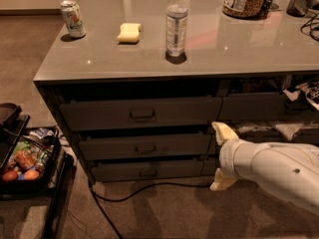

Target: Open middle drawer

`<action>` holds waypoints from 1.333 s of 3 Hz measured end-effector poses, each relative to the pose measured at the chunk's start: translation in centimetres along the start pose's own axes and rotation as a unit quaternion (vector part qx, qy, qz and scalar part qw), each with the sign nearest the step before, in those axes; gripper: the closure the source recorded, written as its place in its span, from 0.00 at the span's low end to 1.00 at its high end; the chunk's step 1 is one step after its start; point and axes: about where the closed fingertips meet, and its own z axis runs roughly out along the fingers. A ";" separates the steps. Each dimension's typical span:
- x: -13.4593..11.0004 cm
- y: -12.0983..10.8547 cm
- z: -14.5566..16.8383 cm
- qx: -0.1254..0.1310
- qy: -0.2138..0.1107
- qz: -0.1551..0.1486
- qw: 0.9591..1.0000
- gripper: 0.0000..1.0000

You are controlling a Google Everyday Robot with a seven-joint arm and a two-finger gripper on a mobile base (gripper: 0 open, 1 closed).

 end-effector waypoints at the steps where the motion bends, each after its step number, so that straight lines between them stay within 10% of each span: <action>1: -0.2 -2.1 0.0 0.041 0.001 -0.013 0.999 0.00; 4: 2.1 -2.2 6.4 0.018 0.008 -0.001 1.000 0.00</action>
Offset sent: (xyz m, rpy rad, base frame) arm 0.0130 -0.0010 0.0148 -0.0250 -0.1032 0.0029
